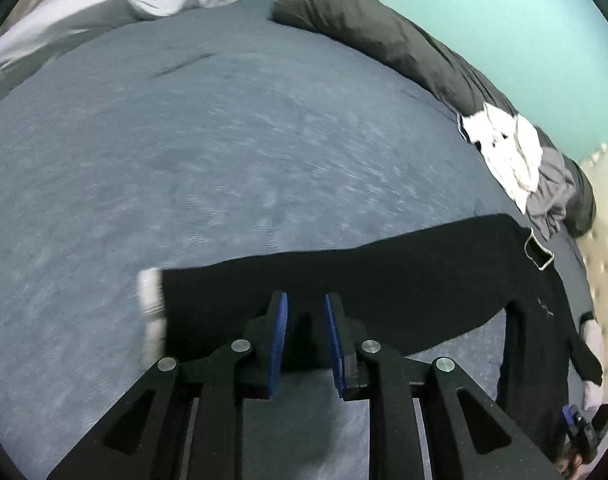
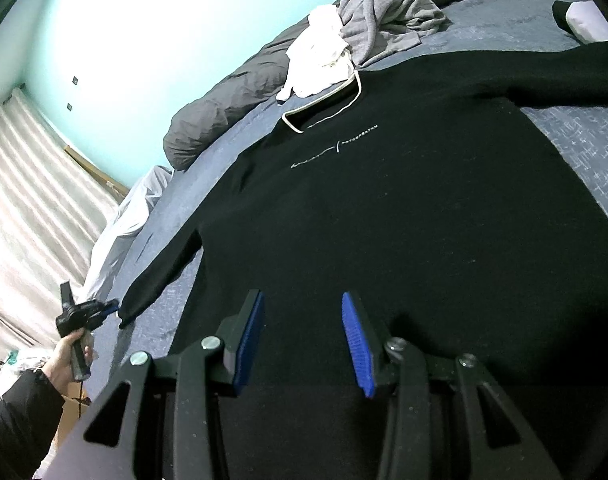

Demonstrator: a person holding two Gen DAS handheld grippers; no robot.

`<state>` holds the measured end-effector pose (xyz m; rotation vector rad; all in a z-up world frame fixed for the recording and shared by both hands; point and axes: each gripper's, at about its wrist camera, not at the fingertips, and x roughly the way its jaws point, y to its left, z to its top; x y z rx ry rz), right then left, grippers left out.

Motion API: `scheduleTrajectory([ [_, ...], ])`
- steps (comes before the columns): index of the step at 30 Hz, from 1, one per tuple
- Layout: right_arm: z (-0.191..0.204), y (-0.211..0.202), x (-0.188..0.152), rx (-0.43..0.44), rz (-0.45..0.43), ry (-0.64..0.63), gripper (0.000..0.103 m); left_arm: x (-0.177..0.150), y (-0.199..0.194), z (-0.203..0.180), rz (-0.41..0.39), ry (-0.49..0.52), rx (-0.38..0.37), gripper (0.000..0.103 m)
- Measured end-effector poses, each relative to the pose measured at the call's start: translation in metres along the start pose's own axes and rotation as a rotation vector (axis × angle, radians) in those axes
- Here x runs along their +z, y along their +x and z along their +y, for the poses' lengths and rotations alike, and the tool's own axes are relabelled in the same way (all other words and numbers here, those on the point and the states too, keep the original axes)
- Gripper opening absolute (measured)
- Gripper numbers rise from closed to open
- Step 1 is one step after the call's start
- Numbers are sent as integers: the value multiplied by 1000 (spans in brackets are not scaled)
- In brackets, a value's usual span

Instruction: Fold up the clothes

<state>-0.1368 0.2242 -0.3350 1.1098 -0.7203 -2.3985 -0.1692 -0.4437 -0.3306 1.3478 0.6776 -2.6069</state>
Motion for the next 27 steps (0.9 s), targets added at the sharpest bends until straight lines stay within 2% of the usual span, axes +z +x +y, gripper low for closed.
scheduleTrajectory([
  [3,-3,0,2,-3,2,4,41,11,20,-3,8,-19,16,21],
  [7,-4,2,4,-6,12,3,41,20,44,13,26,-59,84,21],
  [10,-5,3,4,-5,15,2,41,19,46,25,16,-94,71,20],
  [13,-5,4,6,-6,13,-1,41,19,35,14,-22,-62,79,19],
  [16,-4,5,5,-6,14,-5,41,13,35,-9,-5,14,29,20],
  [18,-3,5,4,-9,16,-13,41,8,38,-13,6,47,68,20],
  [21,-3,3,4,-13,10,-14,41,3,30,14,-15,-64,66,20],
  [27,-7,-1,9,-7,-7,-1,41,-10,4,73,-54,-169,127,20],
])
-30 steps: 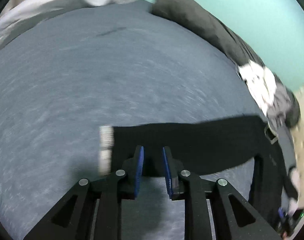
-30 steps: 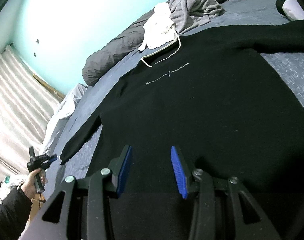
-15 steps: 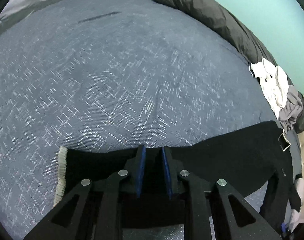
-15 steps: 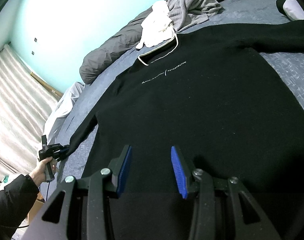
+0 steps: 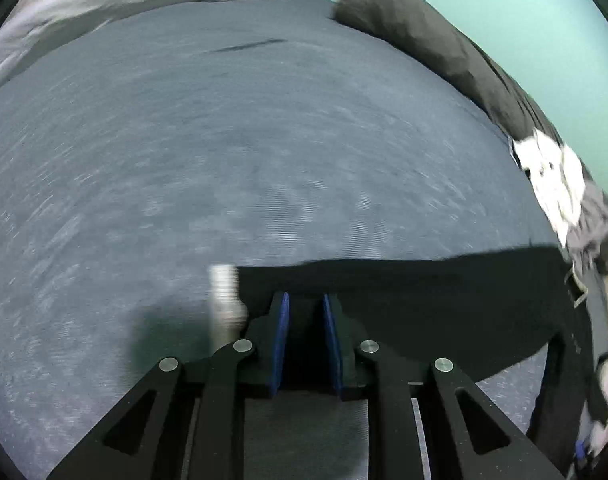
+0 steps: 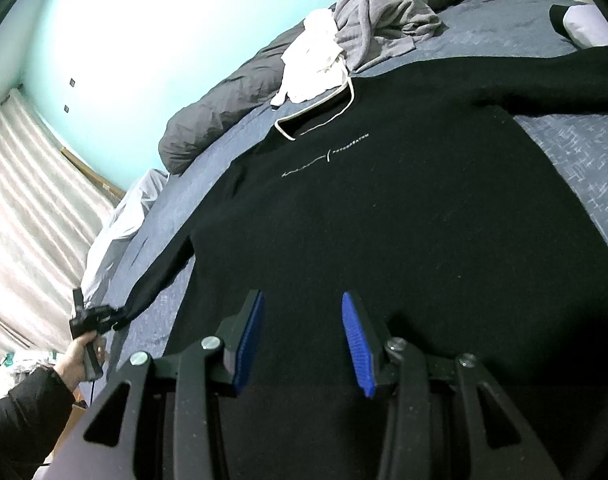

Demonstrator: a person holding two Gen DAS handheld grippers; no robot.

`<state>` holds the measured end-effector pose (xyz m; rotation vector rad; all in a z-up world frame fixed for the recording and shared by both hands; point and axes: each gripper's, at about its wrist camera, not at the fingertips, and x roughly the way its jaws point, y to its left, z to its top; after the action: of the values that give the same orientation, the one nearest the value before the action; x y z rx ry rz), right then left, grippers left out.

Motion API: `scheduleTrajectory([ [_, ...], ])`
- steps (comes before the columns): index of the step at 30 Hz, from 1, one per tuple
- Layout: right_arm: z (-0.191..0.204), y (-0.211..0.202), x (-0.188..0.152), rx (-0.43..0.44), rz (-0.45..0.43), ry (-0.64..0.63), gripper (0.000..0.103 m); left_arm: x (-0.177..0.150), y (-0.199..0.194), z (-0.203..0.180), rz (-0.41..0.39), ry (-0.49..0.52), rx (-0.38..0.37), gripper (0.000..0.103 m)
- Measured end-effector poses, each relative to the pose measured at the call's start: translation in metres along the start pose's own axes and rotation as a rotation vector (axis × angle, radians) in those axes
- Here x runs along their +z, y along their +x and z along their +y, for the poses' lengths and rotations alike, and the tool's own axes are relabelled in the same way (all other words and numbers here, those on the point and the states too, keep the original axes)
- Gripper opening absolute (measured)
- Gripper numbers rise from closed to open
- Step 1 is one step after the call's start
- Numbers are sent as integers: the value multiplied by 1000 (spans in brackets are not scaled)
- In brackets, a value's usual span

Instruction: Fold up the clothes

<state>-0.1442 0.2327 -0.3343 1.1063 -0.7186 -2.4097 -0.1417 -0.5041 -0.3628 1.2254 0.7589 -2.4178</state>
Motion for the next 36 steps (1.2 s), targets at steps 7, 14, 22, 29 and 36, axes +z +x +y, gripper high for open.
scheduleTrajectory([
  [7,3,1,0,5,1,-7,41,1,-23,28,-79,-95,60,21],
  [14,1,1,-1,-2,0,-4,41,-2,-8,23,8,-37,90,26],
  [22,6,-23,8,-52,-48,-33,41,-8,-70,-3,-82,-2,33,38],
  [29,-5,-87,34,-94,-61,-67,51,-34,-122,-51,-56,89,-93,46],
  [36,-55,-143,47,-227,20,-35,54,-78,-131,-118,30,140,-246,58],
])
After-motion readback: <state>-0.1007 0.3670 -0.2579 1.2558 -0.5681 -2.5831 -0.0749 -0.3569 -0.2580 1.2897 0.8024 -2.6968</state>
